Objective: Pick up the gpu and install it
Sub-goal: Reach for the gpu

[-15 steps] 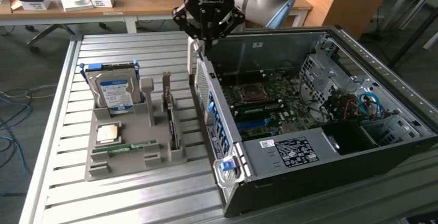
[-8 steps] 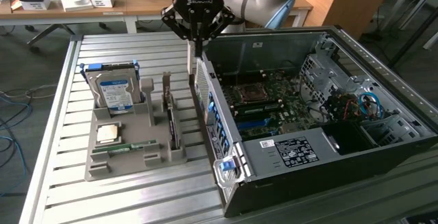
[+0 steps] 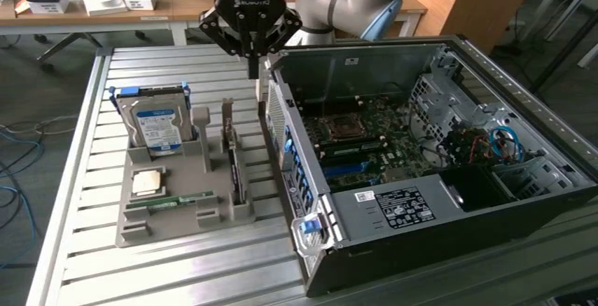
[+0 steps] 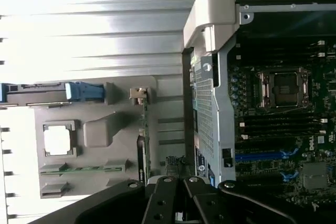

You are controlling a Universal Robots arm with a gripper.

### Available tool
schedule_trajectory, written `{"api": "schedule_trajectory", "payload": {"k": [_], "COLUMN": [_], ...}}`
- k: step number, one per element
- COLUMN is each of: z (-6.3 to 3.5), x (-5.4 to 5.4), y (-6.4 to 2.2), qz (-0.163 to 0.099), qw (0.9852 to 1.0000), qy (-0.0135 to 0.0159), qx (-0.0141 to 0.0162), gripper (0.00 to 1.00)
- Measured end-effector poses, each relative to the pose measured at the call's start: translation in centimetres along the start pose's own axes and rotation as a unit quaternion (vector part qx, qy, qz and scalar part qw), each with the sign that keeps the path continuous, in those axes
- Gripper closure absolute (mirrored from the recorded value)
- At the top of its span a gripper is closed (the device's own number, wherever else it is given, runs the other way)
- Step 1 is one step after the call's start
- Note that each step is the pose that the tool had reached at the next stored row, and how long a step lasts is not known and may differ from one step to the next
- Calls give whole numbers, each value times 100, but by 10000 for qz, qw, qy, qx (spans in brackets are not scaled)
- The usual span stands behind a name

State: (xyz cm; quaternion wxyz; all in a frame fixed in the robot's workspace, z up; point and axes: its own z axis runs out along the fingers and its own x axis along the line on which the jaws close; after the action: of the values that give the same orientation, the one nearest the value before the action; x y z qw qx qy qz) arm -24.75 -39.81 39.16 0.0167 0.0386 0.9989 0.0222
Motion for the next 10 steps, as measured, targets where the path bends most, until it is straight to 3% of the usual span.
{"api": "schedule_trajectory", "payload": {"k": [10], "z": [-2], "x": [278], "y": [-19], "qz": [15], "qw": [10000], "qy": [-1], "qx": [0], "gripper": [89]}}
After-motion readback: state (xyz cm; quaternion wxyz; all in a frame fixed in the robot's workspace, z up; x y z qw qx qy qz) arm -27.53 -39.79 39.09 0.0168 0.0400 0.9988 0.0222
